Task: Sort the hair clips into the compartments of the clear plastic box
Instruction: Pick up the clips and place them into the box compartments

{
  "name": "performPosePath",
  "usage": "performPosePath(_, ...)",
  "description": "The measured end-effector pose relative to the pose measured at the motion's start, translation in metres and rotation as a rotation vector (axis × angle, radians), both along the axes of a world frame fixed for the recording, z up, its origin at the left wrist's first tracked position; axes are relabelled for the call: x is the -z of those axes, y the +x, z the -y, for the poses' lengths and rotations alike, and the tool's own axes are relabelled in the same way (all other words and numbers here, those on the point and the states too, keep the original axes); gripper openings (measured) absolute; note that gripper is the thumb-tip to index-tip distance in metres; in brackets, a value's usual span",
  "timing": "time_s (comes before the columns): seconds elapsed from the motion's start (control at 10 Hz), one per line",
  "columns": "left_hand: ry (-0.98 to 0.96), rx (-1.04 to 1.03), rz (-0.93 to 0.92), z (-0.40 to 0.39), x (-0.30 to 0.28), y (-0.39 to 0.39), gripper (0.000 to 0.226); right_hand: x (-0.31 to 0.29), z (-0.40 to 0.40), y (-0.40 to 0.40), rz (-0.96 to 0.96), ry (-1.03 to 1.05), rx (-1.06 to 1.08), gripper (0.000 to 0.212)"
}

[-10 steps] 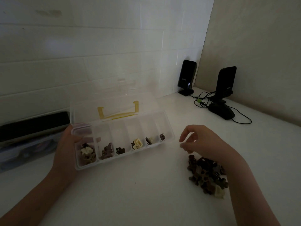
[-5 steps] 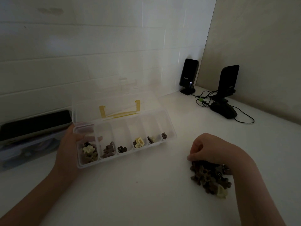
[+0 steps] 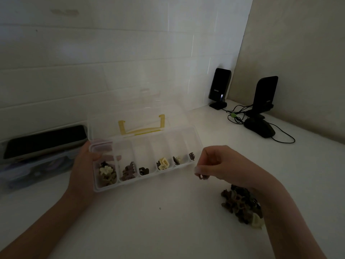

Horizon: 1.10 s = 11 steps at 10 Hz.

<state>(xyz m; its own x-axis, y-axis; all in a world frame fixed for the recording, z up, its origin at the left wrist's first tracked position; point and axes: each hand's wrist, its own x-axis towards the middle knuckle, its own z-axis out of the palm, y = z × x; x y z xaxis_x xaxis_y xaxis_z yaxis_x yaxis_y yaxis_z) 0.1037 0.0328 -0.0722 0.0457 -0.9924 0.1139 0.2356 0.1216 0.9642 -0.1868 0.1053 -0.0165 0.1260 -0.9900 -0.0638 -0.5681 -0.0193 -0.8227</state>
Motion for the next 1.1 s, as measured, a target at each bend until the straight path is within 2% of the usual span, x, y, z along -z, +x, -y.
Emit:
performPosePath(0.1,-0.062,-0.005,0.054,0.000,0.000,0.000,0.032,0.003,0.003,0.005,0.050,-0.105,-0.040,0.008)
performPosePath(0.2,-0.103,-0.028,0.064,0.001,-0.001,0.000,0.027,0.005,0.005,0.005,0.181,-0.174,-0.053,0.012)
performPosePath(0.3,-0.134,-0.031,0.098,0.002,0.002,0.000,0.029,0.005,0.005,0.007,0.270,-0.236,-0.043,0.025)
performPosePath(0.5,-0.166,-0.042,0.091,-0.001,0.002,-0.003,0.030,0.005,0.004,0.035,0.402,-0.400,0.052,0.026)
performPosePath(0.6,-0.121,-0.034,0.042,0.000,0.000,-0.004,0.031,0.015,0.000,0.064,0.216,-0.649,0.031,0.022)
performPosePath(0.7,-0.120,-0.025,0.022,0.000,0.001,-0.004,0.020,0.026,0.002,0.085,-0.042,-0.853,-0.010,0.017)
performPosePath(0.8,-0.118,0.008,0.032,-0.002,-0.001,-0.003,0.020,0.032,0.009,0.090,-0.273,-0.931,-0.032,0.006)
performPosePath(0.9,-0.094,0.006,0.020,-0.004,-0.003,-0.003,0.021,0.028,0.010,0.079,-0.263,-0.915,0.041,0.007)
performPosePath(1.0,-0.083,-0.021,0.033,-0.003,-0.003,-0.004,0.026,0.015,0.007,0.051,-0.193,-0.934,0.299,0.009)
performPosePath(1.1,-0.067,-0.037,0.028,-0.004,-0.002,-0.005,0.038,0.009,-0.003,0.016,-0.200,-0.796,0.461,0.005)
